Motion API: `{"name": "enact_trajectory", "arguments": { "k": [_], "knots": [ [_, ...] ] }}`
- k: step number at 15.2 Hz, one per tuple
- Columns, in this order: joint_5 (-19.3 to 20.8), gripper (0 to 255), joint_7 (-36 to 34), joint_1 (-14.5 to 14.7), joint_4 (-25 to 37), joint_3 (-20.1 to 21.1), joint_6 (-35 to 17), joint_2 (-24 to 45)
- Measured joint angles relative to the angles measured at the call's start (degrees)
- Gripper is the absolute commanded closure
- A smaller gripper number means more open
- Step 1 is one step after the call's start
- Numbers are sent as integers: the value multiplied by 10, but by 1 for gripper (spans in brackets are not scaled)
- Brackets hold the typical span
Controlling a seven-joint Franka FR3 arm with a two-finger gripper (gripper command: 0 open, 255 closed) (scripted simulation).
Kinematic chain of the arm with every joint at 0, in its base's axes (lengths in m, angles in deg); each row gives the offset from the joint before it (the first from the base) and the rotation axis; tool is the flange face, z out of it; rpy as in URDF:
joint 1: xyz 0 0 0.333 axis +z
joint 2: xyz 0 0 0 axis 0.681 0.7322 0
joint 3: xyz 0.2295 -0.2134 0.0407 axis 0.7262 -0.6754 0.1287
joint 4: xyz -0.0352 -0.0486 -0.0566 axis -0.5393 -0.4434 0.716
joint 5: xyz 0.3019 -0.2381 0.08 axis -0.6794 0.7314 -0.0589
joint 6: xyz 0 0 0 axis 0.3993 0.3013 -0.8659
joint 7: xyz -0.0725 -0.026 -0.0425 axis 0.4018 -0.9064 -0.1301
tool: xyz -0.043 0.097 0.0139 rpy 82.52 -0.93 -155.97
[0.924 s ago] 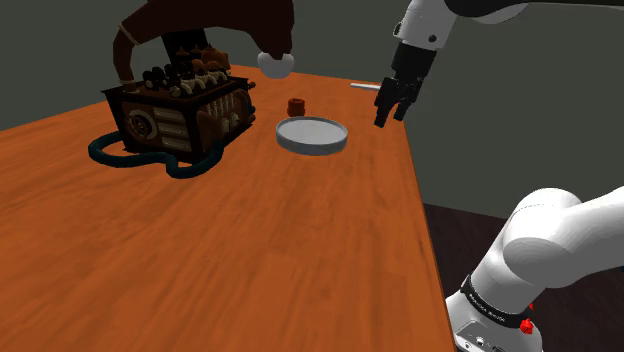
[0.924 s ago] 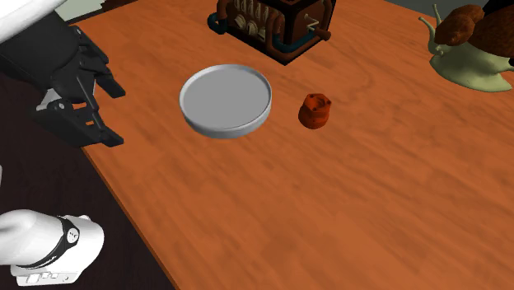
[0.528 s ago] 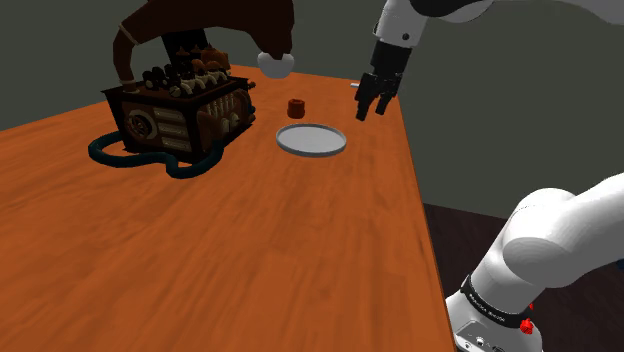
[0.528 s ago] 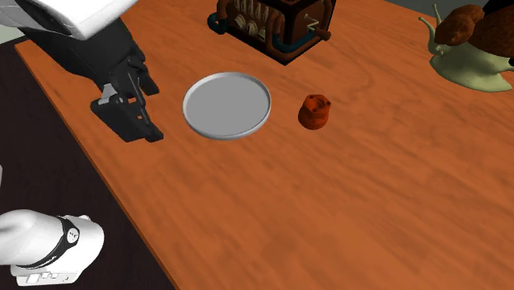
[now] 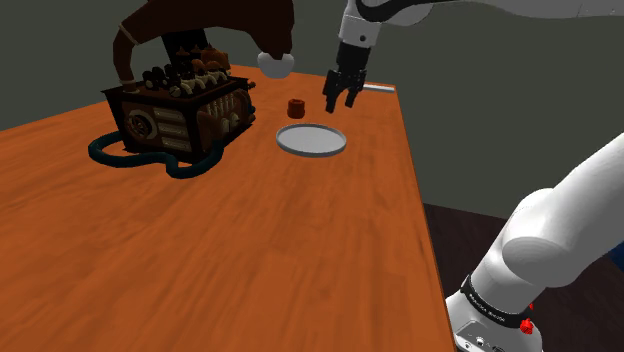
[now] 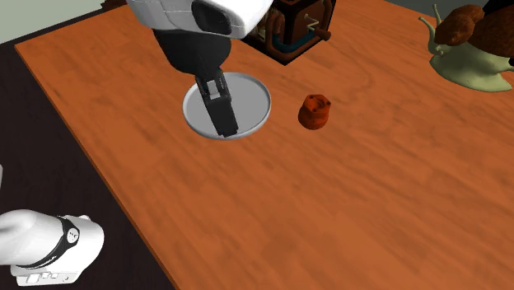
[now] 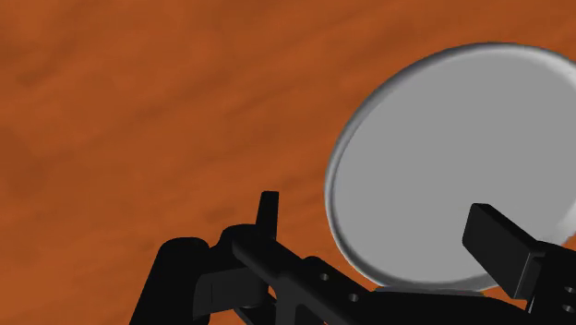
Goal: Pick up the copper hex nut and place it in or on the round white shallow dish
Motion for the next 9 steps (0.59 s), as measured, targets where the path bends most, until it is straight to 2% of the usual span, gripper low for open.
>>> {"name": "enact_trajectory", "arguments": {
  "k": [4, 9],
  "knots": [
    [8, 0, 11, -1, 88, 0, 0, 88],
    [19, 0, 19, 1, 237, 2, 20, 215]
  ]
}}
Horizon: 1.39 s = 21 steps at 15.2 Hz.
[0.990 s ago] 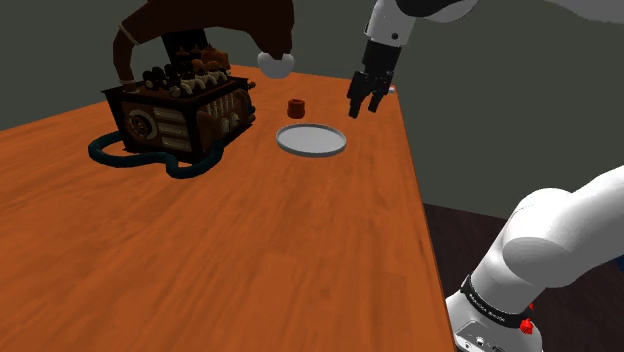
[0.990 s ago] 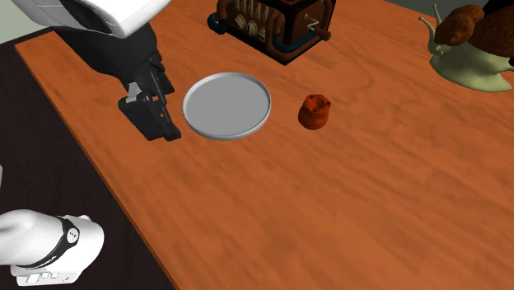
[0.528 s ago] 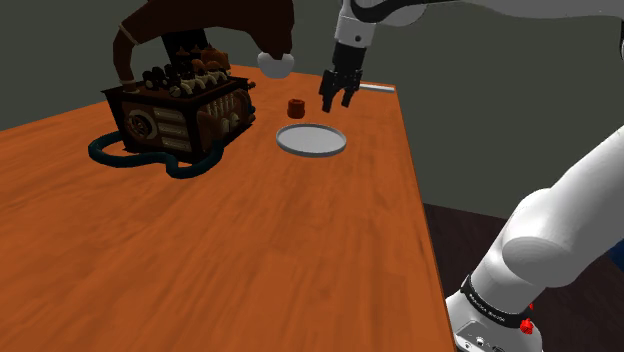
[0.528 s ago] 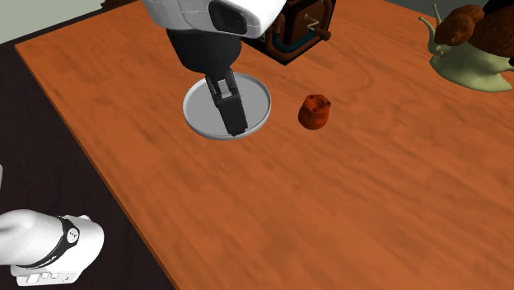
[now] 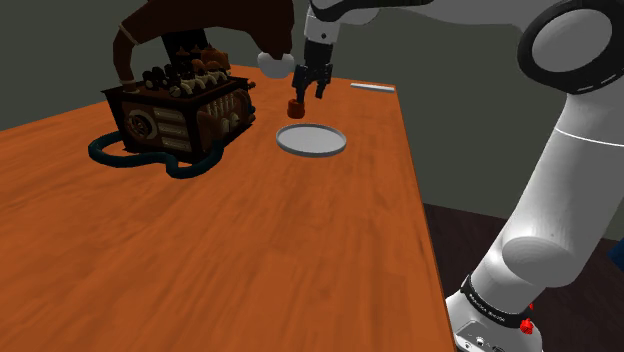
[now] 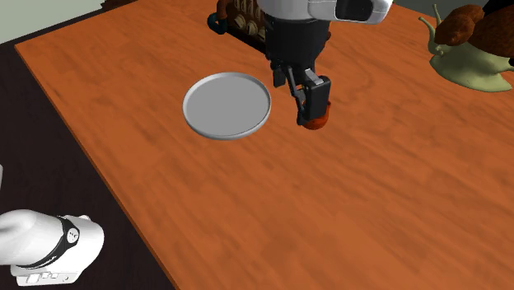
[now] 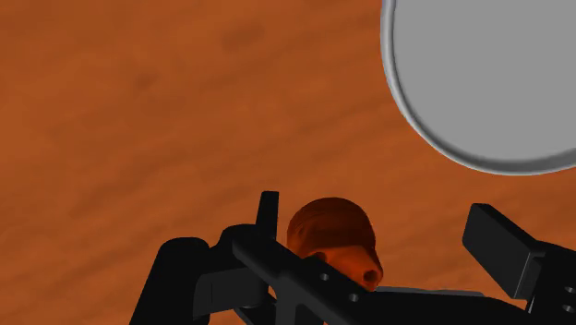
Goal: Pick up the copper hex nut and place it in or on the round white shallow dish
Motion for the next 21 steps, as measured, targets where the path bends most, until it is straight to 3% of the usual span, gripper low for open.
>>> {"name": "enact_trajectory", "arguments": {
  "k": [4, 12, 18, 19, 21],
  "knots": [
    [9, 0, 5, 4, 130, 2, 32, 98],
    [10, 0, 8, 3, 97, 1, -16, 113],
    [10, 0, 8, 4, 93, 1, -21, 113],
    [10, 255, 8, 4, 93, 1, -21, 113],
    [10, 255, 8, 4, 93, 1, -21, 113]
  ]
}}
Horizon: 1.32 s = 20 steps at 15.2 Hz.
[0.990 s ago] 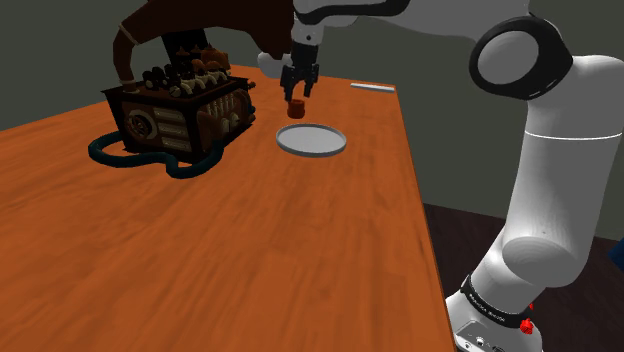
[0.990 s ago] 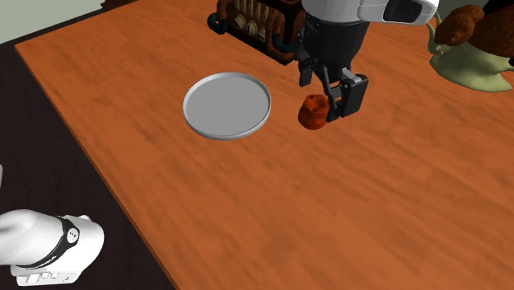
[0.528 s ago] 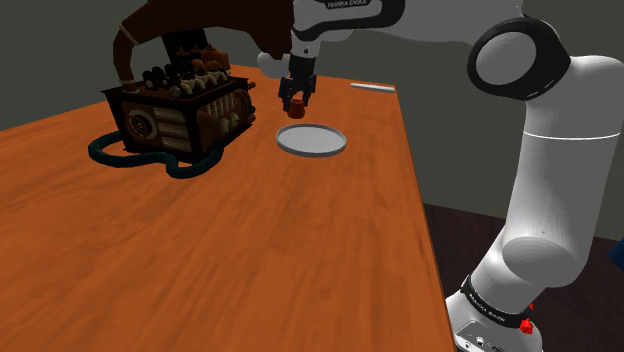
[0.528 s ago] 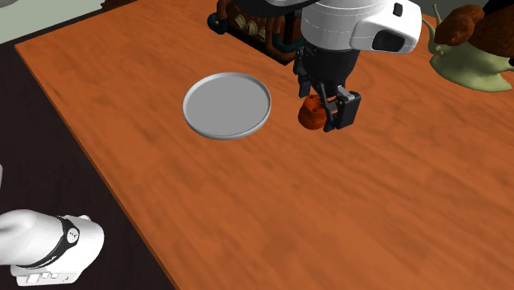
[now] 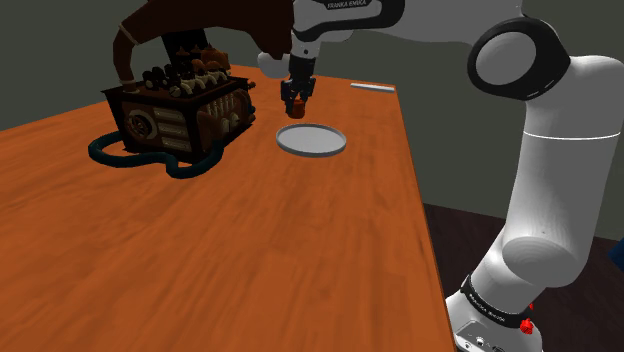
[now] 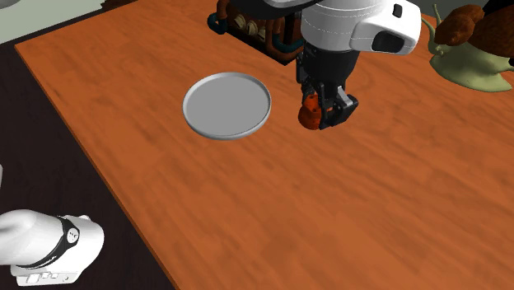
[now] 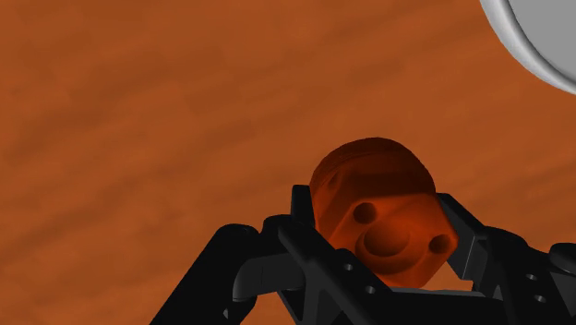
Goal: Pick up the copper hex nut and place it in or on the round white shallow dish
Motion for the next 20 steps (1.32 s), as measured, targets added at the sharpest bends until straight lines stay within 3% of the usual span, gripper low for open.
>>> {"name": "enact_trajectory", "arguments": {
  "k": [9, 20],
  "knots": [
    [0, 255, -1, 0, 4, 0, 4, 1],
    [2, 255, -2, 1, 120, 0, 96, 24]
  ]
}}
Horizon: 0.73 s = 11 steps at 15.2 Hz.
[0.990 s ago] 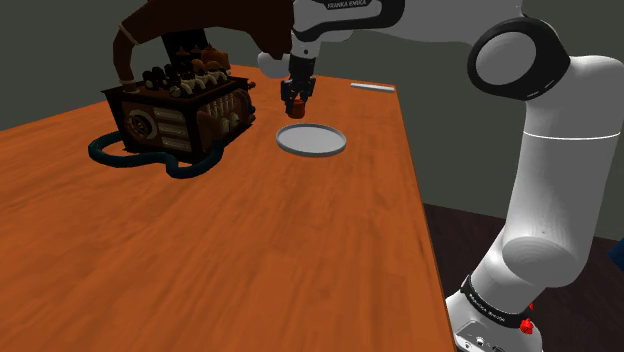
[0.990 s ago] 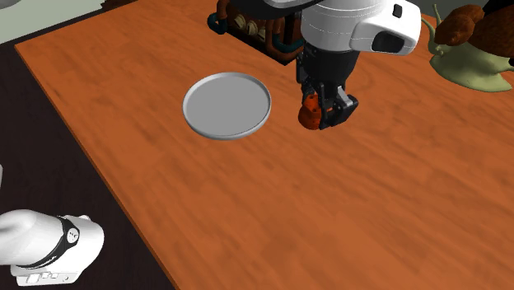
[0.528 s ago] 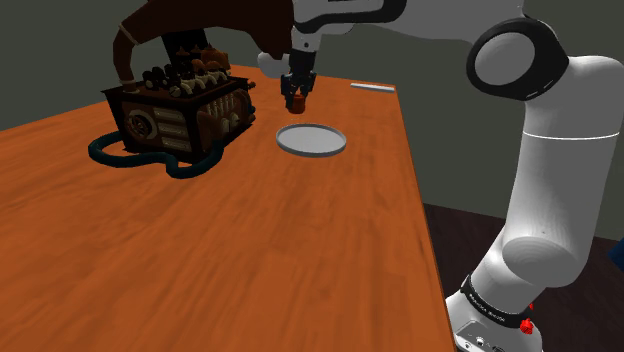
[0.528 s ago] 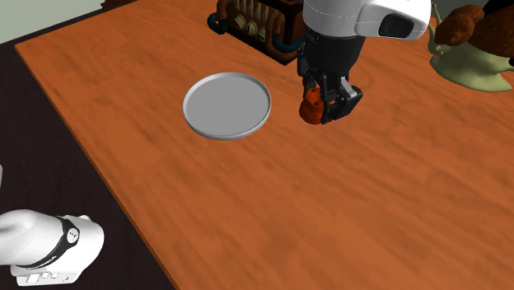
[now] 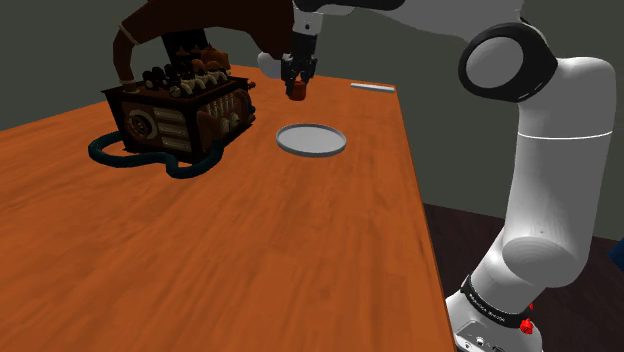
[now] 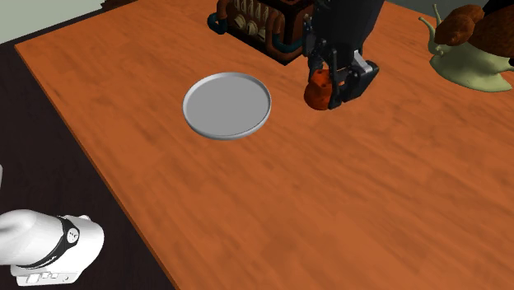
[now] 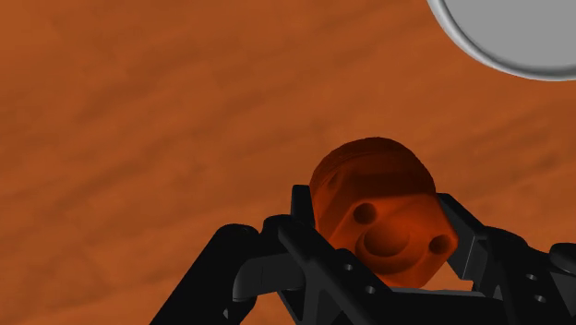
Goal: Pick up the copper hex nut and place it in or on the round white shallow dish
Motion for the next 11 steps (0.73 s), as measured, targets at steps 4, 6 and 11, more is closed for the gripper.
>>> {"name": "enact_trajectory", "arguments": {
  "k": [4, 6, 11],
  "knots": [
    [1, 255, -1, 1, 55, 0, 40, 15],
    [2, 255, -2, 2, 86, 0, 61, 26],
    [1, 255, -19, 12, -8, 6, 42, -51]
  ]
}}
